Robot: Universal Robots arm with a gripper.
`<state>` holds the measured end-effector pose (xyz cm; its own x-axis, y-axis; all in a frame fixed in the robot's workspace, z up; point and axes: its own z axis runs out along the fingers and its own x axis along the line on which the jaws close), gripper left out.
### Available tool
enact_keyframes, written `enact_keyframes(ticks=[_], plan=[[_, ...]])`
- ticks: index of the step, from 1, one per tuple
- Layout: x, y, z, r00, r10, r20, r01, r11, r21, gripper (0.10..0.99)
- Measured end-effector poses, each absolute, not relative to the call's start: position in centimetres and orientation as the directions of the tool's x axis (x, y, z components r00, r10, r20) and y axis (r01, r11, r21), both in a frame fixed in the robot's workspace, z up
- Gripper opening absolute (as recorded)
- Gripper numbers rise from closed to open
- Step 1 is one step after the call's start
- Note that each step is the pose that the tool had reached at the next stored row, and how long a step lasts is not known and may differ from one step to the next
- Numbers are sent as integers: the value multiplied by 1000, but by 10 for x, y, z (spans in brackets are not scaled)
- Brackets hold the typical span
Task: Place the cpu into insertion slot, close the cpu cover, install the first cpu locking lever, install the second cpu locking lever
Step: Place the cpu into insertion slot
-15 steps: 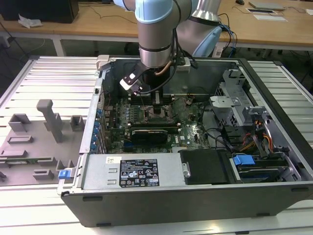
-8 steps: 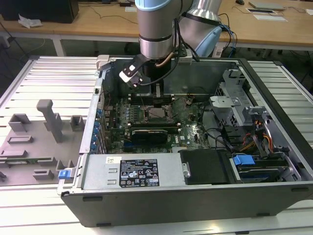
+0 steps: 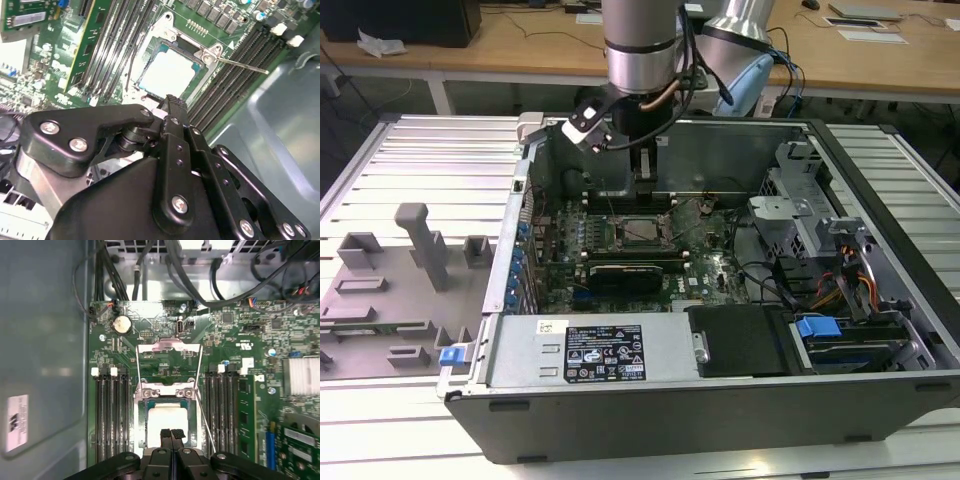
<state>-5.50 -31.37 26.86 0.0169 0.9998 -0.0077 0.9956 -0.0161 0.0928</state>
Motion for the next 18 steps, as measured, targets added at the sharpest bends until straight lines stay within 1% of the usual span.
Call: enact_keyframes(ticks=[5,7,9,18], plan=[[-55,-314,271,17,1000,-8,996,-16,93,106],[-54,-314,271,17,1000,-8,997,-16,69,106],[-53,-314,271,16,1000,-7,999,-16,31,106],[-37,-314,271,16,1000,-7,1000,-16,24,106]])
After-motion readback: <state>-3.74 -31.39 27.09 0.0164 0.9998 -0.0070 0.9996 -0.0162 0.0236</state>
